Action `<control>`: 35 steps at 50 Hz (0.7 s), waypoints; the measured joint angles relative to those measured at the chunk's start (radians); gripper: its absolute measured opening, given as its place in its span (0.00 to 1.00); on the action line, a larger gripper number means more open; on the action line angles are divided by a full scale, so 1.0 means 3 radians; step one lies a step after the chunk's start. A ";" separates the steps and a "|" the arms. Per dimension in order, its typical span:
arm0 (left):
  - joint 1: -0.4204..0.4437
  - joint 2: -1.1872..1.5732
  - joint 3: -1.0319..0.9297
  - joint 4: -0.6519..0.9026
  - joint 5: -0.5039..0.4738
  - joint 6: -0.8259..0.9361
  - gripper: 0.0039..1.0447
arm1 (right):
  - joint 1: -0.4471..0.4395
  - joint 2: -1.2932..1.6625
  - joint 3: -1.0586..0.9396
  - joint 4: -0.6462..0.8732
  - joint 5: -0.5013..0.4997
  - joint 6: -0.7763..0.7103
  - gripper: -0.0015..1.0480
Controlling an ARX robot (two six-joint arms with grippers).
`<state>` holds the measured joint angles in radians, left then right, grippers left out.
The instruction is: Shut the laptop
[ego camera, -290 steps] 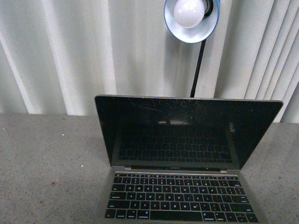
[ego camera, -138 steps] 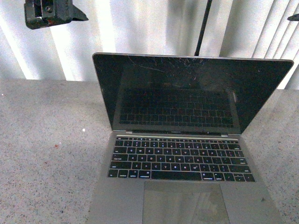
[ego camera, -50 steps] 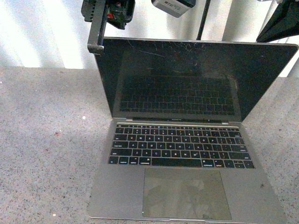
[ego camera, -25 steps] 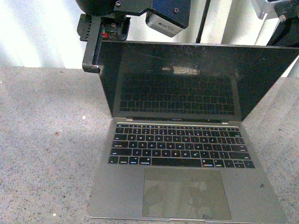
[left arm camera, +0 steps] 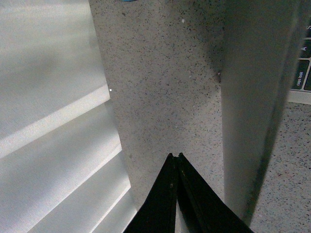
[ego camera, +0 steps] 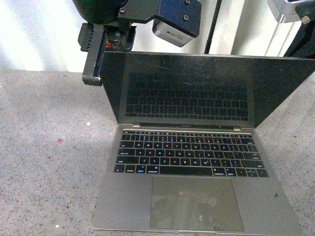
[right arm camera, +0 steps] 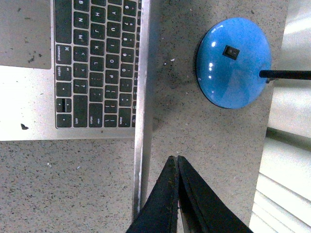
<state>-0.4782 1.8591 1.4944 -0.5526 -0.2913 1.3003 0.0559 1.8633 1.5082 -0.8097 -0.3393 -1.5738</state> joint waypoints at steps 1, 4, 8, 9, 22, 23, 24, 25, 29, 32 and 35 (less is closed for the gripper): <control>0.0000 -0.0010 -0.0008 -0.0009 0.0001 0.0000 0.03 | 0.0005 -0.0009 -0.0009 -0.0011 -0.0001 0.0005 0.03; -0.0004 -0.0041 -0.0042 -0.0036 0.0011 -0.0006 0.03 | 0.0022 -0.0043 -0.0050 -0.0028 -0.0003 0.0034 0.03; -0.0011 -0.0065 -0.0081 -0.0060 0.0023 -0.0018 0.03 | 0.0036 -0.0069 -0.0094 -0.0025 -0.0009 0.0078 0.03; -0.0017 -0.0071 -0.0093 -0.0060 0.0025 -0.0027 0.03 | 0.0039 -0.0079 -0.0114 -0.0036 -0.0008 0.0095 0.03; -0.0164 -0.0201 -0.0290 -0.0072 0.0132 -0.0099 0.03 | 0.0066 -0.0154 -0.0308 -0.0046 -0.0024 0.0233 0.03; -0.0172 -0.0211 -0.0305 -0.0071 0.0132 -0.0099 0.03 | 0.0066 -0.0161 -0.0319 -0.0048 -0.0024 0.0237 0.03; -0.0179 -0.0221 -0.0320 -0.0067 0.0134 -0.0100 0.03 | 0.0066 -0.0172 -0.0340 -0.0047 -0.0032 0.0258 0.03; -0.0184 -0.0230 -0.0342 -0.0053 0.0134 -0.0100 0.03 | 0.0066 -0.0181 -0.0354 -0.0047 -0.0036 0.0261 0.03; -0.0187 -0.0247 -0.0413 -0.0013 0.0130 -0.0100 0.03 | 0.0065 -0.0207 -0.0413 -0.0047 -0.0034 0.0268 0.03; -0.0187 -0.0247 -0.0456 0.0000 0.0131 -0.0102 0.03 | 0.0064 -0.0216 -0.0451 -0.0048 -0.0034 0.0277 0.03; -0.0187 -0.0247 -0.0497 0.0018 0.0131 -0.0106 0.03 | 0.0060 -0.0224 -0.0496 -0.0051 -0.0037 0.0282 0.03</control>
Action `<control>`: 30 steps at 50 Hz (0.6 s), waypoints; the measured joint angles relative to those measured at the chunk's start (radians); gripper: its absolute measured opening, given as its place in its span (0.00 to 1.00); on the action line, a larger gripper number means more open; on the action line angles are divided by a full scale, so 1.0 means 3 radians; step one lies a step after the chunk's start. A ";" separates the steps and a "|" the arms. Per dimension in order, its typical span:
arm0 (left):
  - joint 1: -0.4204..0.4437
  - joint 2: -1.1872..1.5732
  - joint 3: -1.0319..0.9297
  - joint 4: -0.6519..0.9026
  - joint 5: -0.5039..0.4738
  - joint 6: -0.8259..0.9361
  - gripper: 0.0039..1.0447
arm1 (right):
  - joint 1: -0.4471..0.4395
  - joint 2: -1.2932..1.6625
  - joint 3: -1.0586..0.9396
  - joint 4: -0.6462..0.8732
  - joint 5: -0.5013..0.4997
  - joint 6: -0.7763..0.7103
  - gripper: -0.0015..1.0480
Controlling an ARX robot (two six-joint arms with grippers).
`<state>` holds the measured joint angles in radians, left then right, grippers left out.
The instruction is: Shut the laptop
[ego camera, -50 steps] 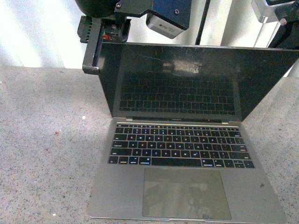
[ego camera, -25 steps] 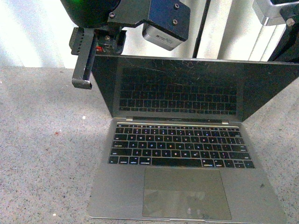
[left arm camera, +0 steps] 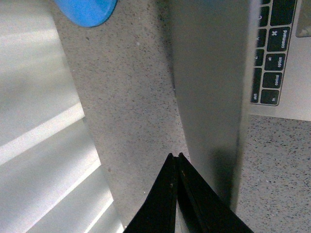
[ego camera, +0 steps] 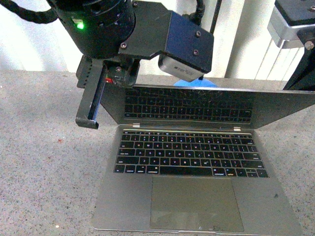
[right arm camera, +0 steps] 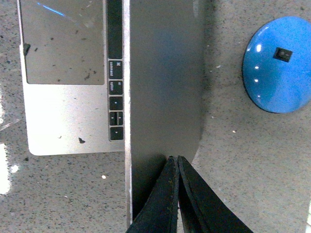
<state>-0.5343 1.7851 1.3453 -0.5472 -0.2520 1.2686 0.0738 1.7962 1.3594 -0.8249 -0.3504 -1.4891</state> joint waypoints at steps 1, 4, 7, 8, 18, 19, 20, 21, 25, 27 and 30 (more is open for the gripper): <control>0.0001 0.0000 -0.0019 0.0008 0.0000 -0.0004 0.03 | -0.0001 -0.0003 -0.0010 0.0000 -0.0001 0.0003 0.03; 0.0001 -0.0001 -0.0069 0.0020 0.0000 -0.0008 0.03 | -0.0005 -0.0010 -0.0067 0.0004 -0.0010 0.0006 0.03; 0.0000 -0.0001 -0.0132 0.0041 0.0008 -0.0024 0.03 | -0.0008 -0.0022 -0.0135 0.0011 -0.0024 0.0013 0.03; -0.0001 -0.0001 -0.0150 0.0046 0.0011 -0.0033 0.03 | -0.0008 -0.0027 -0.0158 0.0015 -0.0028 0.0013 0.03; -0.0048 -0.0037 -0.0310 0.0109 0.0046 -0.0050 0.03 | -0.0011 -0.0055 -0.0395 0.0090 -0.0055 0.0013 0.03; -0.0055 -0.0037 -0.0324 0.0117 0.0050 -0.0053 0.03 | -0.0011 -0.0055 -0.0415 0.0102 -0.0060 0.0013 0.03; -0.0060 -0.0038 -0.0340 0.0128 0.0056 -0.0056 0.03 | -0.0011 -0.0055 -0.0435 0.0114 -0.0062 0.0013 0.03; -0.0066 -0.0038 -0.0354 0.0139 0.0057 -0.0057 0.03 | -0.0011 -0.0055 -0.0454 0.0126 -0.0062 0.0013 0.03; -0.0099 -0.0038 -0.0429 0.0187 0.0078 -0.0079 0.03 | -0.0011 -0.0055 -0.0542 0.0195 -0.0064 0.0011 0.03; -0.0114 -0.0038 -0.0464 0.0215 0.0081 -0.0085 0.03 | -0.0011 -0.0055 -0.0581 0.0228 -0.0067 0.0011 0.03; -0.0135 -0.0038 -0.0505 0.0245 0.0093 -0.0106 0.03 | -0.0011 -0.0055 -0.0627 0.0272 -0.0081 0.0011 0.03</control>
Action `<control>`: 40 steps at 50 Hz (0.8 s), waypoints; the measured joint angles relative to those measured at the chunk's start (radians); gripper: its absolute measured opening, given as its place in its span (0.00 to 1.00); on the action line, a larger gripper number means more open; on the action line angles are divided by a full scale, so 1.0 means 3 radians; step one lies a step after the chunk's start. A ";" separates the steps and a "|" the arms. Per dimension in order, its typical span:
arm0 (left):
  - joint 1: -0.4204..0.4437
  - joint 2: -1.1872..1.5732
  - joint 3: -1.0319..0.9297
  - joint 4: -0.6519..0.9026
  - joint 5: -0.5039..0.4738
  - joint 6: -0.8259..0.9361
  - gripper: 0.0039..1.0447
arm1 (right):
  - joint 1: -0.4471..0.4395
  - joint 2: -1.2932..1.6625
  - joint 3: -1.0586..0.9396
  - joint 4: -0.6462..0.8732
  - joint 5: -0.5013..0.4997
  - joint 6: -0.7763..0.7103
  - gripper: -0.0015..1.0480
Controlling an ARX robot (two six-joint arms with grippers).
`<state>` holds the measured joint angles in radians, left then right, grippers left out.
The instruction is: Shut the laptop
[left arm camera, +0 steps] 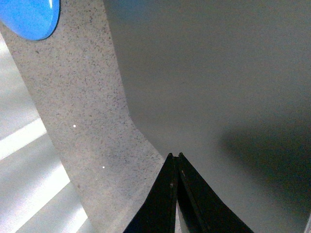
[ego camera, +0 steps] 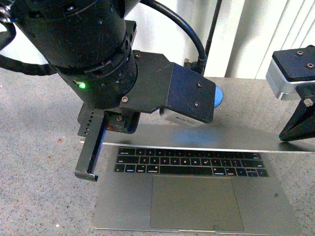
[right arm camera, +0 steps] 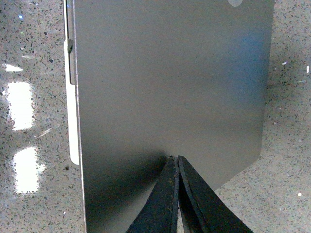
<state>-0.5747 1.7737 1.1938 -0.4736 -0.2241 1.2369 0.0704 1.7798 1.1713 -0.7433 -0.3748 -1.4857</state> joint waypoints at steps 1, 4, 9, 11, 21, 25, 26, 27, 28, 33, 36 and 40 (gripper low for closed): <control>-0.0005 0.0000 -0.0008 0.0008 0.0000 -0.0006 0.03 | 0.0000 0.0000 -0.0017 0.0011 -0.0004 0.0000 0.03; -0.0019 0.0001 -0.0039 0.0034 0.0001 -0.0022 0.03 | 0.0000 0.0000 -0.0041 0.0038 -0.0005 0.0000 0.03; -0.0047 0.0006 -0.0095 0.0097 0.0032 -0.0043 0.03 | 0.0000 0.0001 -0.0102 0.0107 -0.0008 0.0001 0.03; -0.0055 0.0009 -0.0109 0.0111 0.0036 -0.0055 0.03 | 0.0000 0.0004 -0.0122 0.0128 -0.0009 0.0001 0.03; -0.0103 0.0051 -0.0207 0.0209 0.0066 -0.0112 0.03 | 0.0000 0.0039 -0.0210 0.0226 -0.0022 0.0003 0.03; -0.0120 0.0072 -0.0243 0.0243 0.0092 -0.0130 0.03 | 0.0000 0.0058 -0.0248 0.0263 -0.0028 0.0004 0.03; -0.0123 0.0078 -0.0251 0.0252 0.0097 -0.0137 0.03 | 0.0000 0.0066 -0.0258 0.0273 -0.0029 0.0004 0.03; -0.0126 0.0083 -0.0259 0.0259 0.0102 -0.0141 0.03 | 0.0001 0.0071 -0.0267 0.0282 -0.0029 0.0004 0.03; -0.0128 0.0088 -0.0267 0.0268 0.0111 -0.0142 0.03 | 0.0001 0.0080 -0.0282 0.0299 -0.0031 0.0004 0.03; -0.0142 0.0113 -0.0323 0.0323 0.0141 -0.0178 0.03 | 0.0001 0.0109 -0.0336 0.0361 -0.0033 0.0018 0.03; -0.0150 0.0130 -0.0370 0.0365 0.0150 -0.0206 0.03 | 0.0005 0.0130 -0.0385 0.0417 -0.0047 0.0033 0.03; -0.0168 0.0158 -0.0444 0.0435 0.0177 -0.0249 0.03 | 0.0013 0.0163 -0.0474 0.0537 -0.0058 0.0061 0.03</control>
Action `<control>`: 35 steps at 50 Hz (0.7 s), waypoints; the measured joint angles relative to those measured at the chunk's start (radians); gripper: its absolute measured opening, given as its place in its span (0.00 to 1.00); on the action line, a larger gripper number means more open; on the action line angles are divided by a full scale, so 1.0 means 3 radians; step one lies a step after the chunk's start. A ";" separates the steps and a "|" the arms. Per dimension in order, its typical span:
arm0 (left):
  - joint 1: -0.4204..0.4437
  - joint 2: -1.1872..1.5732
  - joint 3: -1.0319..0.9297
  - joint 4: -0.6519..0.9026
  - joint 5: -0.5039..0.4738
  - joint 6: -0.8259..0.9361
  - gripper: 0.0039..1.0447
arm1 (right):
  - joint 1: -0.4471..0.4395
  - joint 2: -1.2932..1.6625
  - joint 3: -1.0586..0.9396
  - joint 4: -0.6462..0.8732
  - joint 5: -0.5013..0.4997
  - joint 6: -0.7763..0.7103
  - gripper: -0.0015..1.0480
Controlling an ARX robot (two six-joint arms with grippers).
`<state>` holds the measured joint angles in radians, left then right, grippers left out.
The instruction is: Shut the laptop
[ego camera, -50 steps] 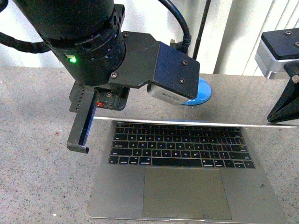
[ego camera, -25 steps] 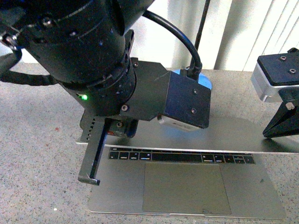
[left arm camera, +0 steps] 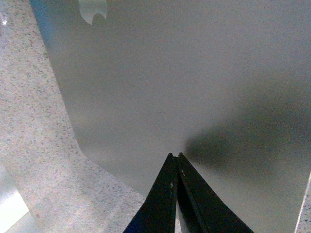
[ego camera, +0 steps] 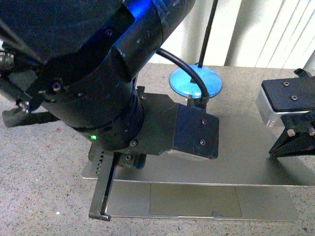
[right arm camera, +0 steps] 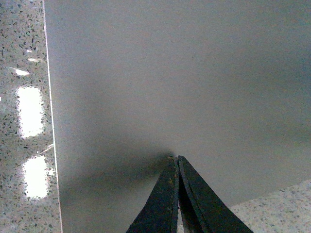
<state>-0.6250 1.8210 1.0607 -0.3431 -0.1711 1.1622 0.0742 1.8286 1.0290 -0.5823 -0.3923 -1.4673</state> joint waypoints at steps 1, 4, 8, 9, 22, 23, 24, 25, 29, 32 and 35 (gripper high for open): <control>-0.0006 0.0009 -0.0023 0.0023 0.0001 -0.0015 0.03 | 0.0003 0.0005 -0.0015 0.0019 -0.0004 0.0008 0.03; -0.0031 0.0047 -0.0095 0.0090 0.0037 -0.0055 0.03 | 0.0019 0.0034 -0.0099 0.0117 -0.0022 0.0031 0.03; -0.0067 0.0095 -0.0184 0.0154 0.0075 -0.0086 0.03 | 0.0043 0.0080 -0.0203 0.0210 -0.0017 0.0046 0.03; -0.0070 0.0099 -0.0189 0.0158 0.0081 -0.0090 0.03 | 0.0050 0.0094 -0.0234 0.0230 -0.0011 0.0051 0.03; -0.0094 0.0220 -0.0408 0.0327 0.0118 -0.0189 0.03 | 0.0112 0.0219 -0.0468 0.0468 0.0032 0.0086 0.03; -0.0098 0.0223 -0.0420 0.0338 0.0118 -0.0192 0.03 | 0.0118 0.0221 -0.0477 0.0474 0.0032 0.0090 0.03; -0.0099 0.0226 -0.0429 0.0341 0.0118 -0.0196 0.03 | 0.0126 0.0224 -0.0484 0.0481 0.0032 0.0093 0.03; -0.0102 0.0228 -0.0436 0.0341 0.0121 -0.0201 0.03 | 0.0130 0.0225 -0.0493 0.0490 0.0032 0.0093 0.03; -0.0104 0.0226 -0.0448 0.0340 0.0126 -0.0203 0.03 | 0.0144 0.0225 -0.0504 0.0496 0.0031 0.0106 0.03; -0.0103 0.0214 -0.0448 0.0328 0.0122 -0.0203 0.03 | 0.0149 0.0224 -0.0504 0.0493 0.0020 0.0116 0.03; -0.0089 0.0175 -0.0446 0.0304 0.0120 -0.0202 0.03 | 0.0151 0.0211 -0.0496 0.0465 -0.0006 0.0131 0.03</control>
<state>-0.6518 1.8736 0.9268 -0.2520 -0.1352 1.1015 0.1196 1.8919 0.8803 -0.4427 -0.3943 -1.4281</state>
